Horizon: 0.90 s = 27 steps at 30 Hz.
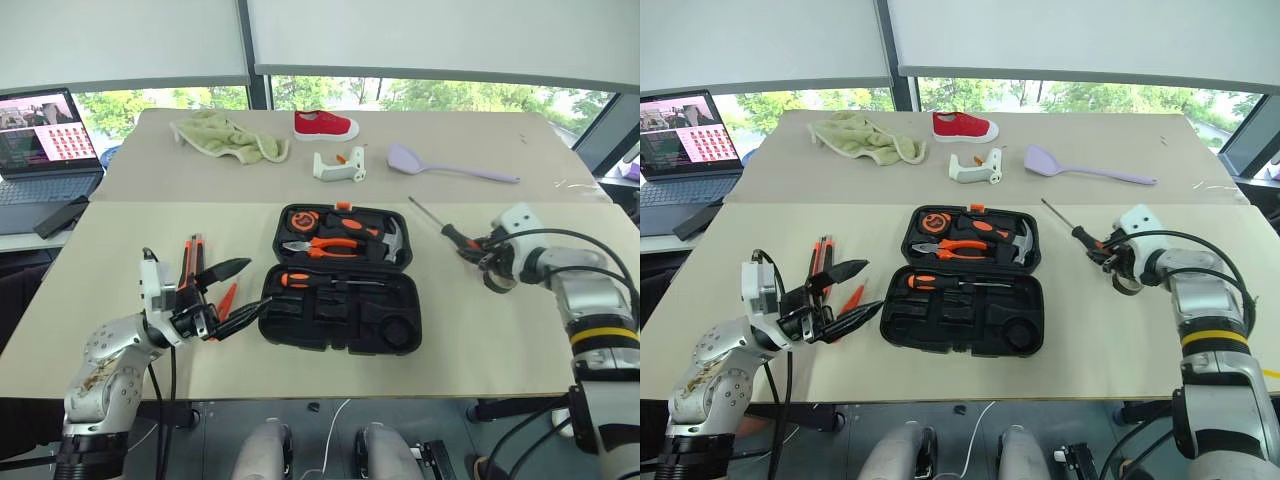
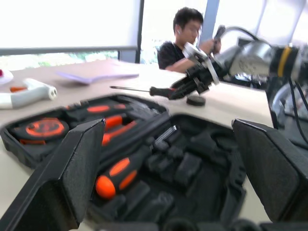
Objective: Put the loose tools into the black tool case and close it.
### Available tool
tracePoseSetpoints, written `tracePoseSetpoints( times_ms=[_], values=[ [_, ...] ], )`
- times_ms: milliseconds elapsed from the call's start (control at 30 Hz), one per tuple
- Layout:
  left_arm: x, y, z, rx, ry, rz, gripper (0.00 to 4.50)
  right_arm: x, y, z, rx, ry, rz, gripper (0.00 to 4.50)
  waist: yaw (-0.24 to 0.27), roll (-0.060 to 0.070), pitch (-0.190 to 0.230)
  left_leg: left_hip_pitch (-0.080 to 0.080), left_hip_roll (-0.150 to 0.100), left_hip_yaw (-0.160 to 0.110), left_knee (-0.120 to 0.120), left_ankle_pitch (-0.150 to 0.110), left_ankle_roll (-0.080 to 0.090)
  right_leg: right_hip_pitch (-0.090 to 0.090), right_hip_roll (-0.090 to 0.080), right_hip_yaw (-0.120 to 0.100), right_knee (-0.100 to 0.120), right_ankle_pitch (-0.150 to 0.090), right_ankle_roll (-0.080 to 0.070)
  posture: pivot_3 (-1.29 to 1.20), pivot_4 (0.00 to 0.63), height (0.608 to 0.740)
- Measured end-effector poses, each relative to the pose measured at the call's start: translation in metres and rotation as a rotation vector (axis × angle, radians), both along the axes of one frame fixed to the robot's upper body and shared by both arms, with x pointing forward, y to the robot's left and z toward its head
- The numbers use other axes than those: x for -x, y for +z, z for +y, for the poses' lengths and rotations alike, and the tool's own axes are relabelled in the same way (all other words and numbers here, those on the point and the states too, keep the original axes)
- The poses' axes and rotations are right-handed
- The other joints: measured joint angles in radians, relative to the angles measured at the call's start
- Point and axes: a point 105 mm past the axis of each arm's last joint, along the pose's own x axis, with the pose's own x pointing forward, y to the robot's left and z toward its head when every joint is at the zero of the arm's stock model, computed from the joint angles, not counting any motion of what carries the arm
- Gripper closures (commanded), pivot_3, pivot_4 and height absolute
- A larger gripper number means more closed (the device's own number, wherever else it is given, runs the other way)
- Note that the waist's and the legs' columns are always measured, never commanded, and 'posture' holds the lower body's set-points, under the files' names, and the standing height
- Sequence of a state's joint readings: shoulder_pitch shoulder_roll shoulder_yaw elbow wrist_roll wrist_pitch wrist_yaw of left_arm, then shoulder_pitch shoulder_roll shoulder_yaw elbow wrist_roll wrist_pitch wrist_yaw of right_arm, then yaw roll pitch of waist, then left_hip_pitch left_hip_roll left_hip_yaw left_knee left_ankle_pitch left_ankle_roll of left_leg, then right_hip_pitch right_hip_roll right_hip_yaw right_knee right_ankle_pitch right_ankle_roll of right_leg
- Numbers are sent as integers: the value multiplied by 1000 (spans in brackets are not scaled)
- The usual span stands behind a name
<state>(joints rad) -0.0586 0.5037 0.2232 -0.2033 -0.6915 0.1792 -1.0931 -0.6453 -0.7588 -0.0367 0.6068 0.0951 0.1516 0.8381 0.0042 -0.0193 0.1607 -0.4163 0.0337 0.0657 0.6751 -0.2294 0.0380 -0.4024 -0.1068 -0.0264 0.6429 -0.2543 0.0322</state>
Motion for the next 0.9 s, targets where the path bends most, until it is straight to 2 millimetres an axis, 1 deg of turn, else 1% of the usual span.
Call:
tracePoseSetpoints(
  times_ms=[67, 133, 167, 200, 233, 267, 300, 400, 533, 600, 700, 900],
  values=[
    [0, 0, 2, 4, 9, 0, 0, 2, 16, 13, 5, 79, -64, 3461, -10, 0, 0, 0, 0, 1, 0, 0, 0, -1, 0, 2, 1, 0, 0, 0, 150, 740],
    [4, -6, 8, -15, 24, 23, 0, 15, 36, 46, -1, 299, -114, 3461, -22, 0, 0, 1, 1, 1, -1, 0, 0, -2, 2, 3, 1, 0, 0, 0, 150, 740],
    [6, -11, 12, -32, 32, 35, 0, 27, 41, 68, 18, 447, -107, 3461, -25, 0, 0, 2, 1, 1, -2, 0, 0, -2, 3, 3, 1, 0, 0, 0, 150, 740],
    [9, -15, 16, -49, 41, 44, 0, 39, 44, 88, 44, 579, -93, 3461, -28, 0, 0, 2, 3, 1, -2, 0, 0, -2, 4, 3, 1, 0, 0, 0, 150, 740],
    [10, -19, 20, -73, 48, 55, 0, 50, 42, 108, 79, 692, -63, 3461, -27, 0, 0, 2, 5, 1, -2, 0, 0, -2, 5, 3, 1, 0, 0, 0, 150, 740],
    [13, -22, 22, -94, 44, 59, 0, 57, 37, 121, 109, 759, -25, 3461, -24, 0, 0, 2, 6, 1, -3, -1, 0, -2, 5, 2, 0, 0, -1, 0, 150, 740],
    [15, -23, 22, -104, 41, 61, 0, 61, 30, 129, 130, 797, 15, 3461, -21, 0, 0, 2, 5, 1, -2, -1, -1, -2, 5, 2, 0, 0, -1, 0, 150, 740],
    [20, -30, 26, -145, 42, 76, 0, 67, 11, 141, 164, 827, 124, 3461, -3, 0, 0, 1, 2, 1, -1, -1, -1, -2, 0, 1, 0, 0, -1, 0, 150, 740],
    [24, -33, 26, -161, 38, 79, 0, 68, -9, 151, 228, 840, 198, 3461, 4, 0, 1, 1, 1, 1, 1, -1, -1, -2, -1, 2, 0, 1, -1, 0, 150, 740],
    [26, -33, 24, -166, 33, 78, 0, 67, -14, 151, 245, 840, 211, 3461, 4, 0, 1, 1, 1, 1, 0, -1, -1, -2, -1, 2, 0, 1, -1, 0, 150, 740],
    [26, -33, 22, -174, 29, 73, 0, 64, -12, 149, 266, 826, 206, 3461, 3, -1, 1, 1, 1, 1, 0, -1, -1, -2, 0, 1, 1, 1, -1, 0, 150, 740],
    [26, -32, 21, -182, 32, 64, 0, 60, -16, 142, 288, 800, 226, 3461, 2, -1, 1, 1, 1, 1, 0, -1, -1, -2, 0, 1, 1, 1, -1, 0, 150, 740]
  ],
)
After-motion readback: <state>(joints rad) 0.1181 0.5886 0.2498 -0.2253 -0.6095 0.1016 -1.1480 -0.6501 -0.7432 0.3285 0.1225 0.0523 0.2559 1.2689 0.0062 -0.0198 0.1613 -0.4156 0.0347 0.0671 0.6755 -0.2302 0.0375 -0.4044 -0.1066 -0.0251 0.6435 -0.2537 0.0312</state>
